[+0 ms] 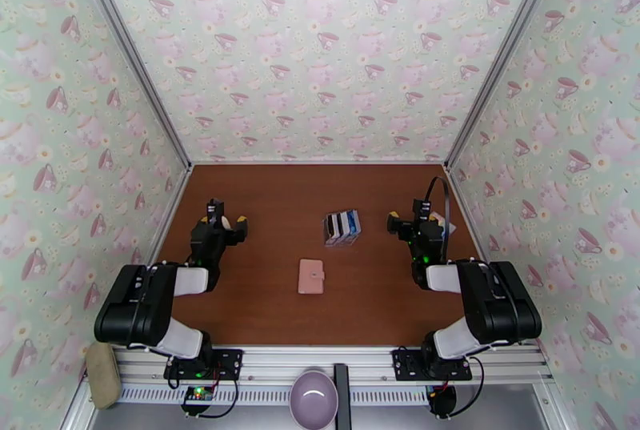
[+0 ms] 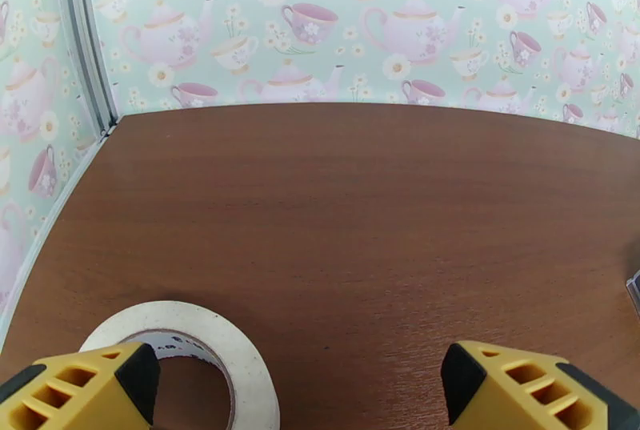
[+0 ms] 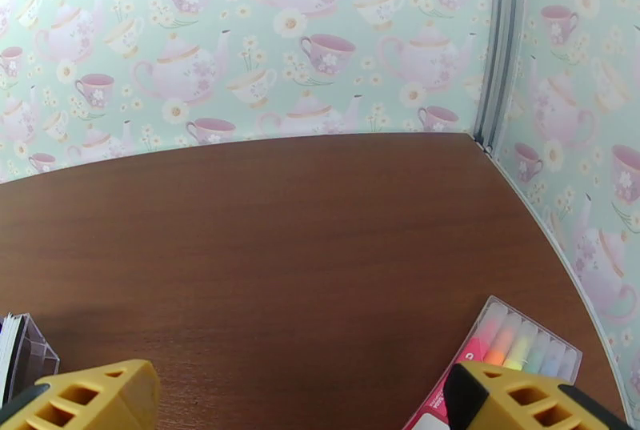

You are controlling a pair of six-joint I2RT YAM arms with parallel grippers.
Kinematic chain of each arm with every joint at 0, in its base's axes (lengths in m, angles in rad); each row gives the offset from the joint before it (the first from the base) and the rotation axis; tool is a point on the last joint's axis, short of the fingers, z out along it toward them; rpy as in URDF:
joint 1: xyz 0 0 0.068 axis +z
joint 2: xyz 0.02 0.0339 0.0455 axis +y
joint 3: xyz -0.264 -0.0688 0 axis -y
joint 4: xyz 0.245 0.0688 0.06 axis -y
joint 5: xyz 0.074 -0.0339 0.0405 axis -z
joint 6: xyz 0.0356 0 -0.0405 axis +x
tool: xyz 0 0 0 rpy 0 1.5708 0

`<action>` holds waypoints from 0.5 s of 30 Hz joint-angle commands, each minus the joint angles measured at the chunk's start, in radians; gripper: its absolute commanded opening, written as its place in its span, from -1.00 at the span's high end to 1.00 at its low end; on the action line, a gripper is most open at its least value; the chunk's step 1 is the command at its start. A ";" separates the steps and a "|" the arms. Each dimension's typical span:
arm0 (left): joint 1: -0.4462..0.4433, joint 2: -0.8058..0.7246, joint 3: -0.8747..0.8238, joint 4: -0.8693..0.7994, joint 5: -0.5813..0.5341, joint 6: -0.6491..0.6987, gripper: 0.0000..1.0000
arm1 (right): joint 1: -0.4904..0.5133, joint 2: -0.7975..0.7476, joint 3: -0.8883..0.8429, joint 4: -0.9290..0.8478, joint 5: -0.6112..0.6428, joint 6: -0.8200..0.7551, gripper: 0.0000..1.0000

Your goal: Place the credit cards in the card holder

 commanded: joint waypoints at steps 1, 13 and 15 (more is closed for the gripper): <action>-0.003 0.006 0.002 0.004 0.008 0.012 -1.00 | 0.006 0.010 -0.009 0.016 0.023 -0.012 -1.00; 0.009 0.006 0.007 -0.006 0.009 -0.005 -1.00 | -0.006 0.009 -0.004 0.008 0.000 0.000 -1.00; 0.011 0.006 0.008 -0.009 -0.003 -0.013 -1.00 | -0.008 0.009 -0.005 0.006 -0.003 0.001 -1.00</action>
